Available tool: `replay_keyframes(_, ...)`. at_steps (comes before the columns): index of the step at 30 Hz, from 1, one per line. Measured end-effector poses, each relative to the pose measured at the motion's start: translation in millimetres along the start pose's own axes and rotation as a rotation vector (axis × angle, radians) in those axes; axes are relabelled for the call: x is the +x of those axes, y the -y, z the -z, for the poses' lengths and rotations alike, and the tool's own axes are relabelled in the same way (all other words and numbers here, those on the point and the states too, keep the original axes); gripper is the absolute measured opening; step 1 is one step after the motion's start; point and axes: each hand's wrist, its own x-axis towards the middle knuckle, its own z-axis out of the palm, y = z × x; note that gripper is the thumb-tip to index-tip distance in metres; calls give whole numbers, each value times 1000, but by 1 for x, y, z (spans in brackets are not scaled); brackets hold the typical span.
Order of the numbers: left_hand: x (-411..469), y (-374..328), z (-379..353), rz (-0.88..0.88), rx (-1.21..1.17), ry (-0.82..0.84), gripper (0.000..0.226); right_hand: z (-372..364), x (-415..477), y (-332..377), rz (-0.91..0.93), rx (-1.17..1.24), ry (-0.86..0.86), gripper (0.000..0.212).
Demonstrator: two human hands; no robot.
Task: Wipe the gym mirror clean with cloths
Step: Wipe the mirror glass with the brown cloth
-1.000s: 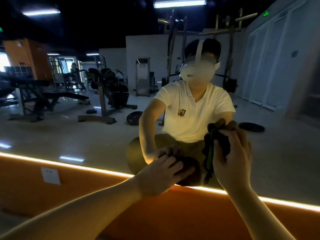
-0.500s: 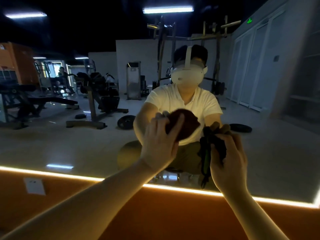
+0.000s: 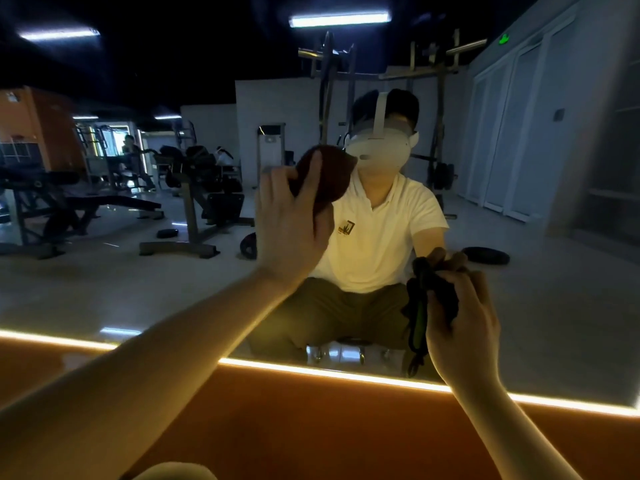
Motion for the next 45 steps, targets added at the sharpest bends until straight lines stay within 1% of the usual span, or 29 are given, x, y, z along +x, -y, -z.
replay_keyframes(1,-7,-17,-7,58,-45,4,64,1,-1,0,6,3,4,22)
replay_keyframes(3,-45,-52,-18,26,-102,66,68,3,-1,-2,16,10,4,22)
replay_keyframes(5,-97,-72,-35,-139,-110,202,68,7,1,-6,26,20,-13,19)
replay_keyframes(6,-115,-68,-46,-295,-139,341,61,9,1,-8,28,23,-11,20)
replay_keyframes(7,-126,-57,-57,-511,-313,520,48,12,0,-10,23,15,-1,20)
replay_keyframes(8,-133,-39,-72,-703,-566,609,34,14,-2,-13,9,-2,13,20)
replay_keyframes(9,-135,-17,-78,-710,-822,576,23,16,-4,-16,-7,-25,25,21)
replay_keyframes(10,-132,9,-76,-711,-1002,608,20,17,-4,-18,-11,-41,37,23)
replay_keyframes(11,-128,31,-63,-740,-971,642,18,17,-5,-18,-5,-54,46,25)
replay_keyframes(12,-116,48,-41,-708,-737,642,21,17,-5,-18,2,-64,48,25)
replay_keyframes(13,-103,55,-19,-600,-506,601,34,15,-6,-17,1,-69,47,25)
replay_keyframes(15,-80,69,18,-444,-27,339,61,11,-9,-13,-29,-51,47,24)
replay_keyframes(16,-64,73,37,-323,81,230,62,10,-9,-10,-55,-35,39,24)
replay_keyframes(19,-19,74,49,143,37,-3,64,9,-5,3,-82,-17,85,25)
replay_keyframes(21,-31,54,35,205,28,36,61,15,6,13,-8,-85,144,24)
replay_keyframes(22,-46,35,29,171,4,115,63,21,12,16,25,-121,169,24)
replay_keyframes(24,-86,-4,16,1,-28,242,73,32,26,17,60,-179,214,24)
replay_keyframes(25,-96,-26,16,-132,-52,299,71,37,30,15,71,-203,228,23)
replay_keyframes(26,-102,-43,18,-296,-61,426,64,43,32,11,77,-218,233,22)
replay_keyframes(28,-110,-61,17,-678,29,764,58,56,25,-2,59,-205,227,18)
replay_keyframes(30,-100,-59,8,-919,38,679,57,68,13,-20,26,-192,213,19)
replay_keyframes(33,-59,-50,-20,-786,120,422,83,83,7,-44,-29,-212,160,23)
replay_keyframes(36,-1,-84,-19,-553,118,190,69,94,13,-57,-17,-203,126,23)
replay_keyframes(38,8,-109,-26,-369,63,134,63,100,19,-63,-15,-164,62,24)
replay_keyframes(40,-13,-128,-36,-342,-38,169,69,104,22,-69,-36,-105,3,24)
replay_keyframes(41,-34,-137,-40,-412,-72,224,74,104,22,-71,-34,-93,-11,23)
replay_keyframes(42,-56,-146,-38,-539,-72,324,76,105,21,-73,-28,-90,-12,21)
replay_keyframes(44,-115,-153,-45,-804,-27,608,63,106,17,-75,-22,-86,5,22)
replay_keyframes(45,-141,-149,-51,-868,5,678,57,107,15,-74,-23,-85,16,24)
